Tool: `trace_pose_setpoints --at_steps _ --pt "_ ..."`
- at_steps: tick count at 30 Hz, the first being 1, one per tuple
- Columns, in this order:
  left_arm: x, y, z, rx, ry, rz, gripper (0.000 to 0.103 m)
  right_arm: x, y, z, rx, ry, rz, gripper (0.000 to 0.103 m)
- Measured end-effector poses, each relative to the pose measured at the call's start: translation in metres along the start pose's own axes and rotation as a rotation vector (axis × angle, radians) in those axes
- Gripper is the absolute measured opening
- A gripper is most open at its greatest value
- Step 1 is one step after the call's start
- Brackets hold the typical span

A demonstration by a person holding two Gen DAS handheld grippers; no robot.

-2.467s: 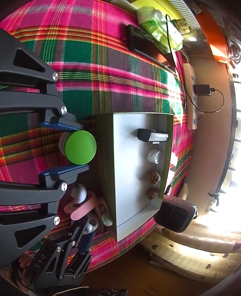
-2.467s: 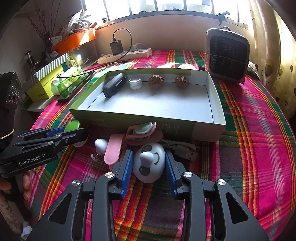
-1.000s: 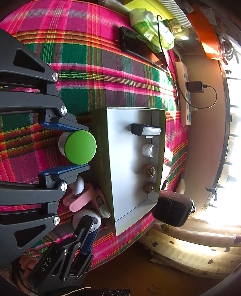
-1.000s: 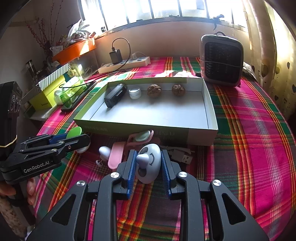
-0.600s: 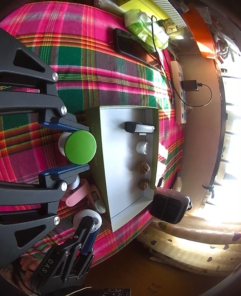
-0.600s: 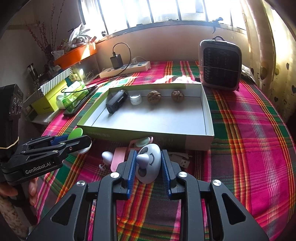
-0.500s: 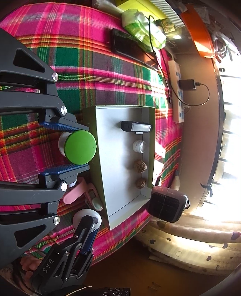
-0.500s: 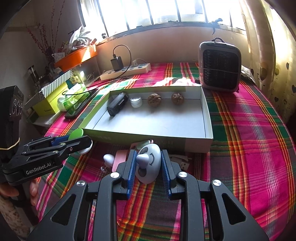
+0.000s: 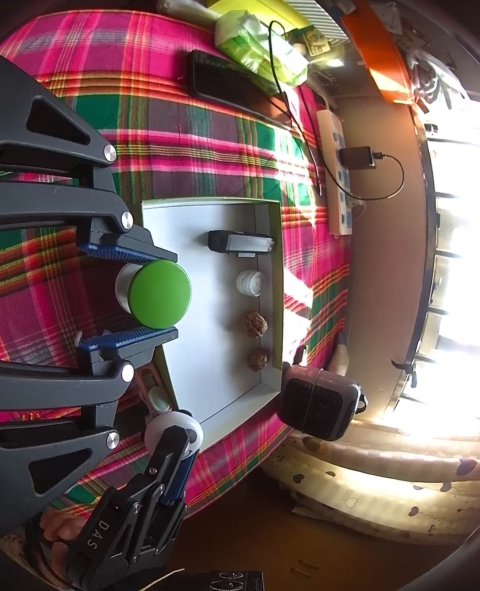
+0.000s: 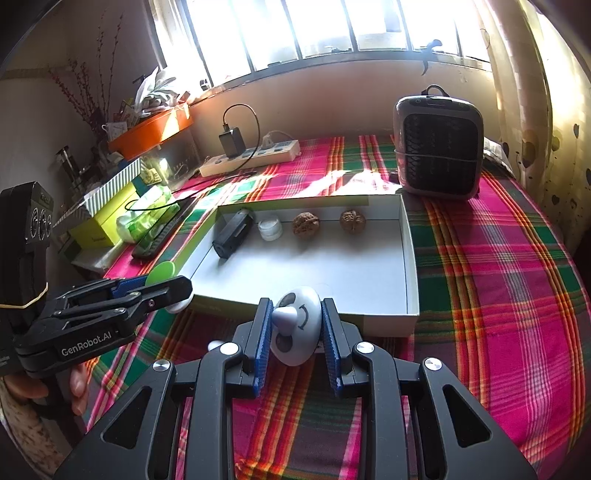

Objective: Organize objects
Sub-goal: 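Carry the green-topped object and white toy over the white box with both tools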

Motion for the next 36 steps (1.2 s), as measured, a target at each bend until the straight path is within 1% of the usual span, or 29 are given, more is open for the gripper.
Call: trace_pose_setpoints --at_steps 8,14,22,27,36 --pt "0.001 -0.016 0.015 0.001 -0.011 -0.005 0.031 -0.003 -0.019 0.019 0.011 0.005 0.012 0.027" --pt "0.006 -0.033 0.022 0.02 -0.012 0.003 0.031 -0.006 -0.038 0.03 0.03 0.01 0.016 0.027" --pt "0.01 -0.056 0.027 0.051 -0.015 0.006 0.031 -0.01 -0.069 0.039 0.086 -0.007 0.041 0.027" --pt "0.011 -0.066 0.028 0.067 -0.025 0.01 0.031 -0.014 -0.084 0.045 0.123 -0.032 0.081 0.027" --pt "0.017 -0.078 0.029 0.081 -0.032 0.028 0.031 -0.012 -0.107 0.048 0.176 -0.032 0.118 0.027"
Point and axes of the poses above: each gripper's, at about its wrist camera, not at the fingertips, and y roughly against the way its jaws point, x to its left, z to its top, the point moved 3 cm from there along -y, roughly the way its jaws point, and after that the axes turned 6 degrees about -x, right-handed, at the moved point
